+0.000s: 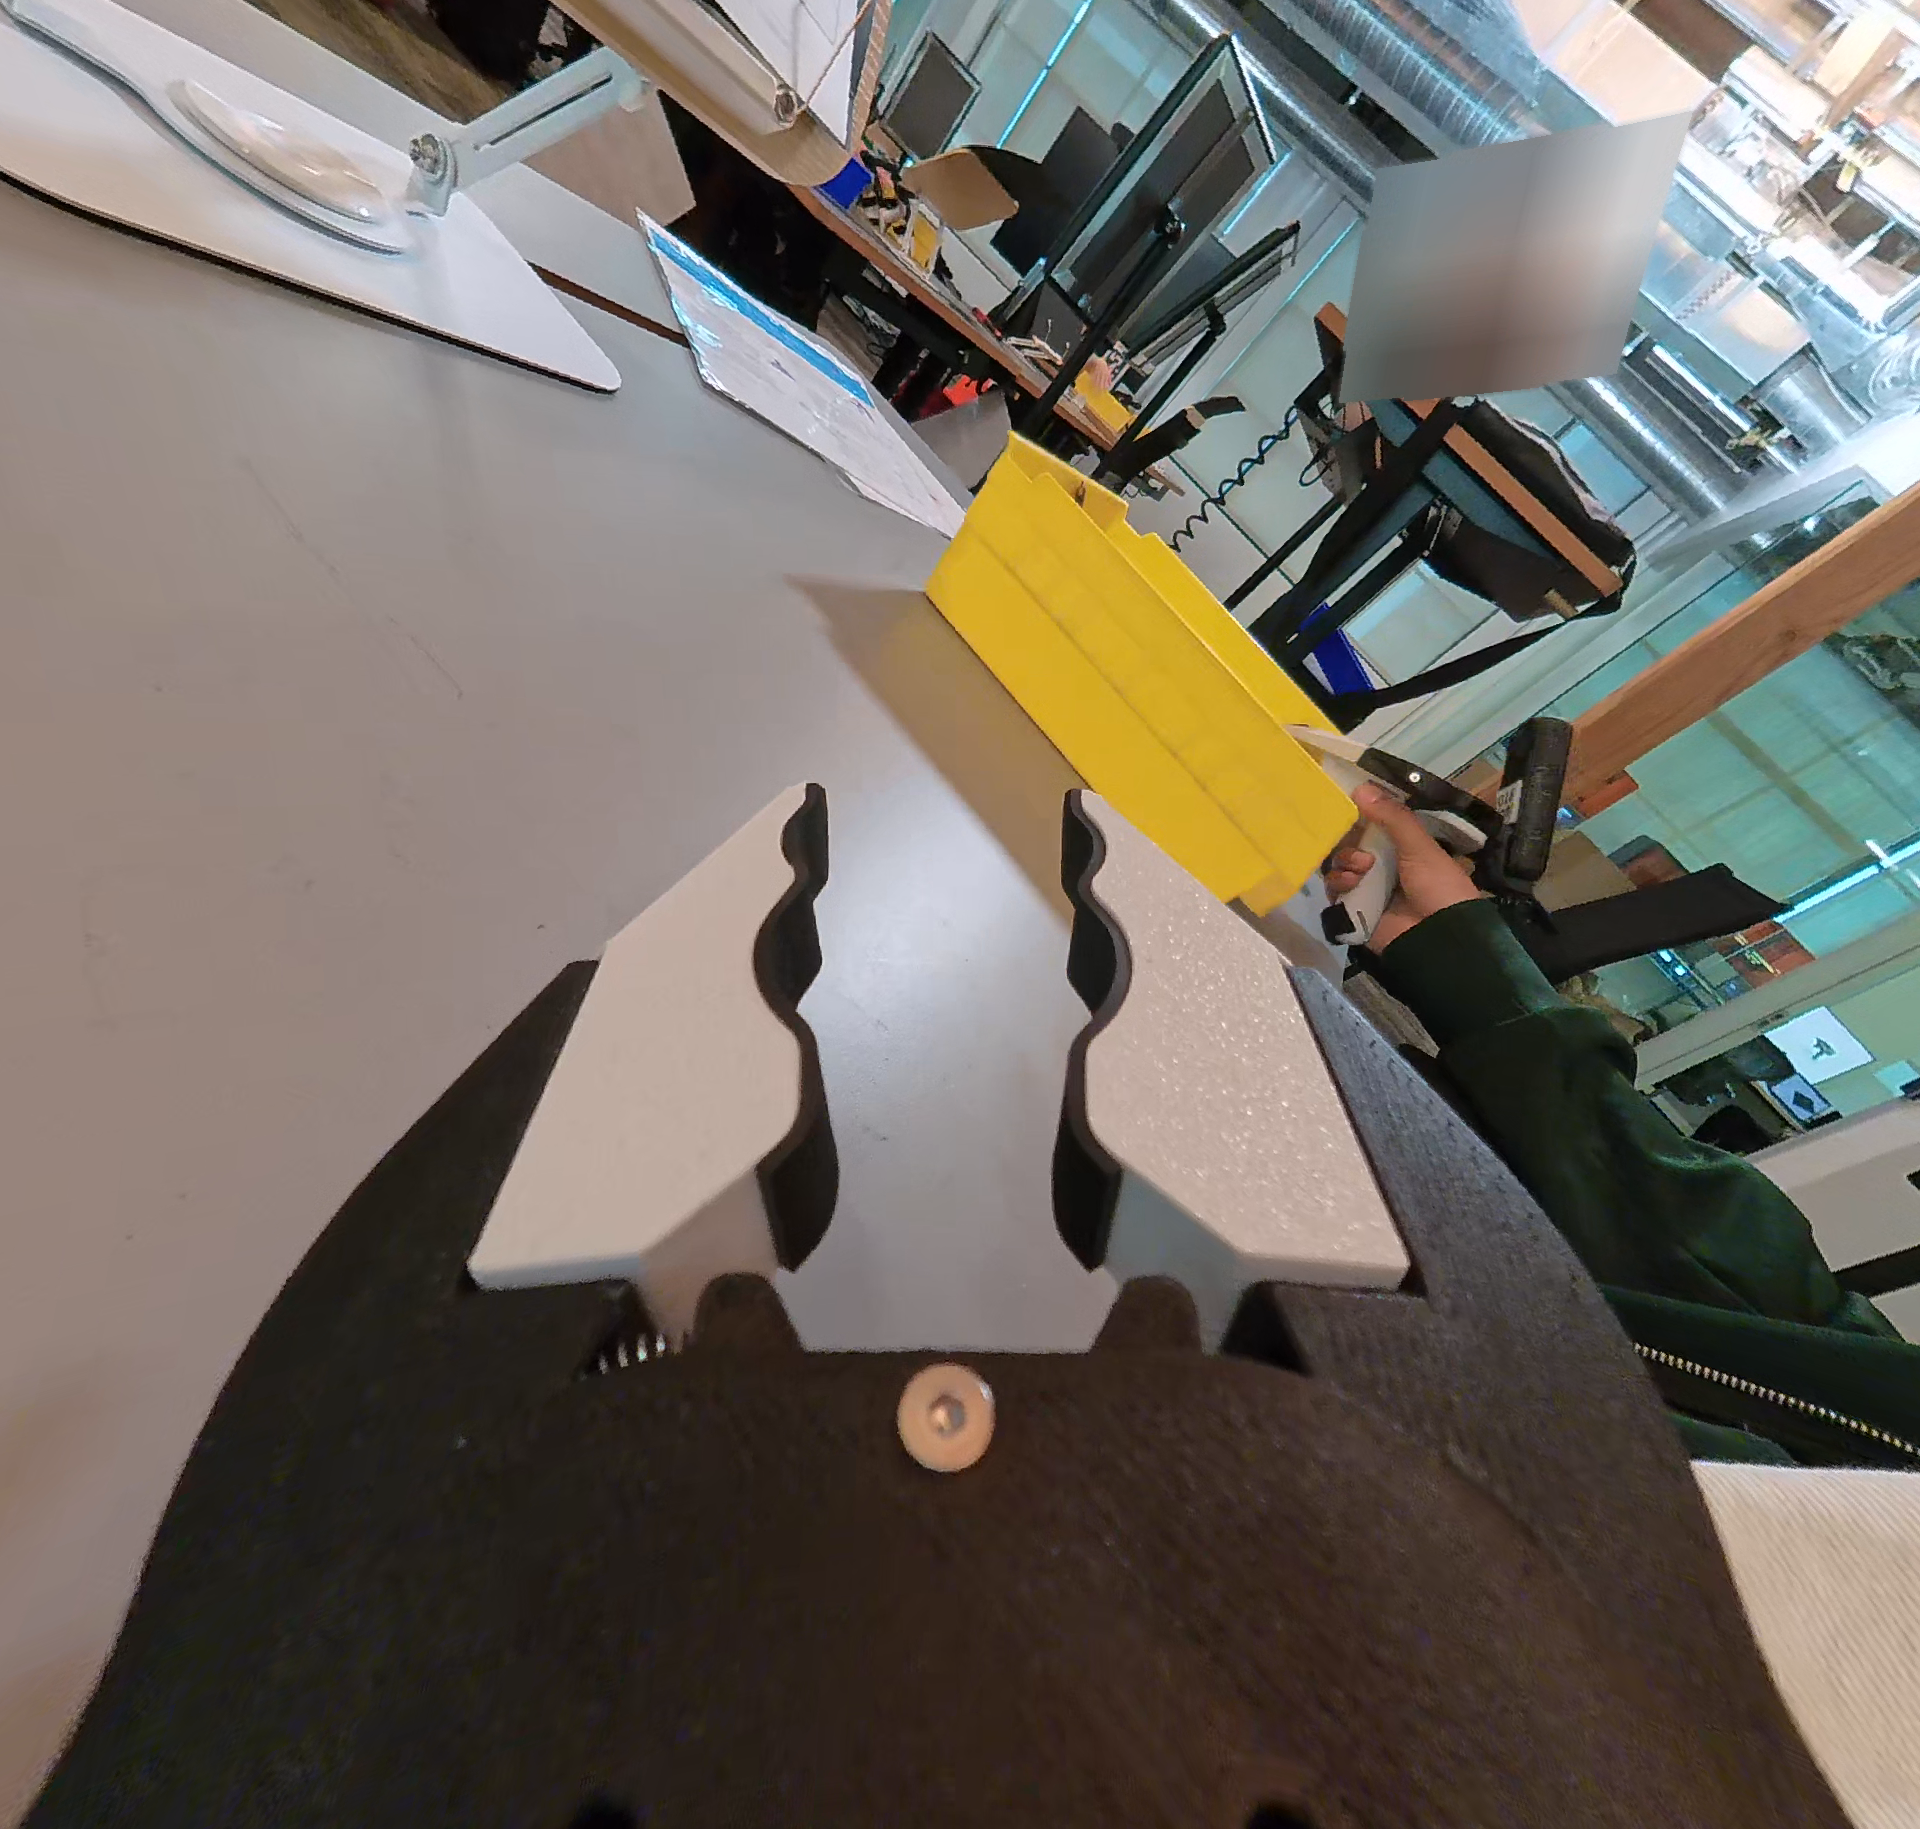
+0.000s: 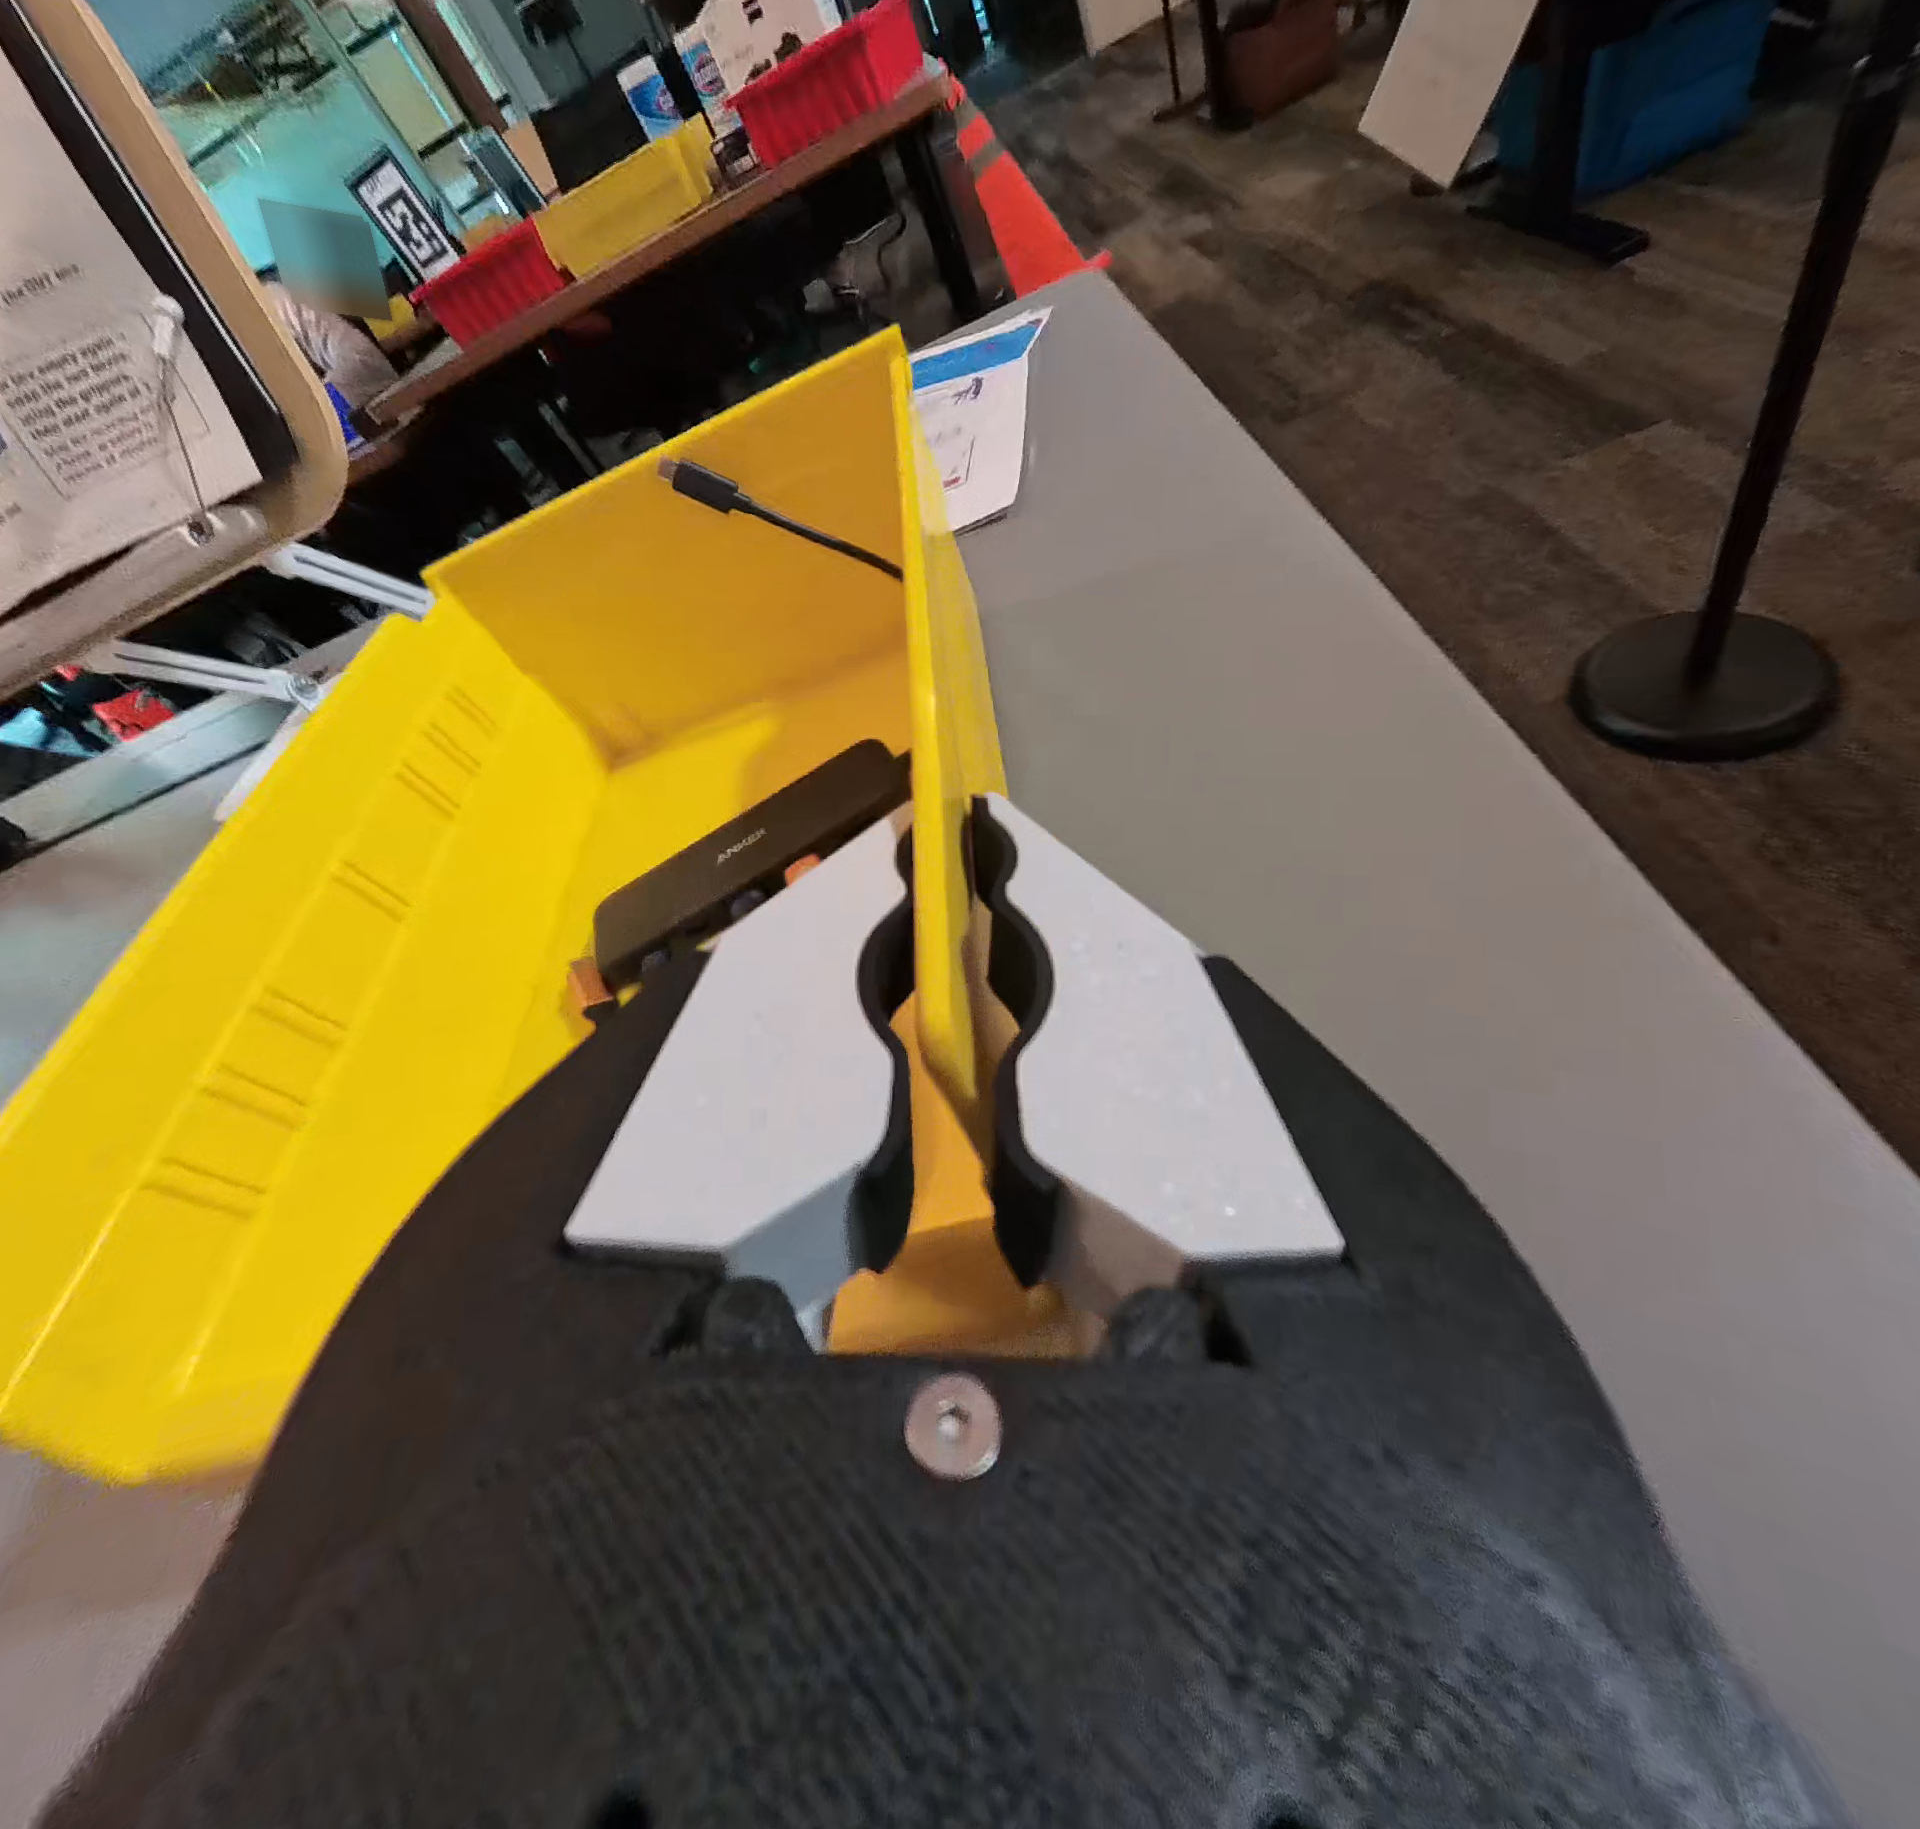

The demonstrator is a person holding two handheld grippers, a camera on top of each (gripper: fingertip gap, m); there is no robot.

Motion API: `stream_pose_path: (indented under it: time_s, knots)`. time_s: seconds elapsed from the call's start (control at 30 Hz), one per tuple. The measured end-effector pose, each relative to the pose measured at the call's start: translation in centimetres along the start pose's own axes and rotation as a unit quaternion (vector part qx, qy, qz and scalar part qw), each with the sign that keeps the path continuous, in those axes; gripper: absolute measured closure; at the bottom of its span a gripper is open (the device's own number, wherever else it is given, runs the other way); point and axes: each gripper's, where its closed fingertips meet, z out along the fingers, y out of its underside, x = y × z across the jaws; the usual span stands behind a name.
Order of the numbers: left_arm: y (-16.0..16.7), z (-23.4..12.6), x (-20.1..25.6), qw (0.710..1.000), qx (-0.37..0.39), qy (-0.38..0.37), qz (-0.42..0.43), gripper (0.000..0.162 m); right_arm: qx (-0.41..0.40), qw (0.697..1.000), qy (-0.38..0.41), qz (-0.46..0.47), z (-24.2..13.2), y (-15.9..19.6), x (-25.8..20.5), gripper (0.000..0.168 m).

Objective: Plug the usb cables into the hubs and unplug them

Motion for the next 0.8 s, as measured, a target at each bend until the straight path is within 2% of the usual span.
stream_pose_path:
  time_s: [0.23,0.33,0.8]
  knots:
    - [0.14,0.07,-0.03,1.000,-0.003,0.000,-0.002,0.118,0.031,0.993,-0.032,0.110,-0.42,-0.61,0.65,0.140]
    - [0.21,0.11,-0.04,1.000,-0.006,0.000,-0.003,0.118,0.031,0.989,-0.047,0.133,-0.57,-0.65,0.58,0.135]
    - [0.40,0.20,-0.03,1.000,-0.010,0.001,-0.005,0.118,0.013,0.996,-0.012,0.089,-0.55,-0.22,0.83,0.135]
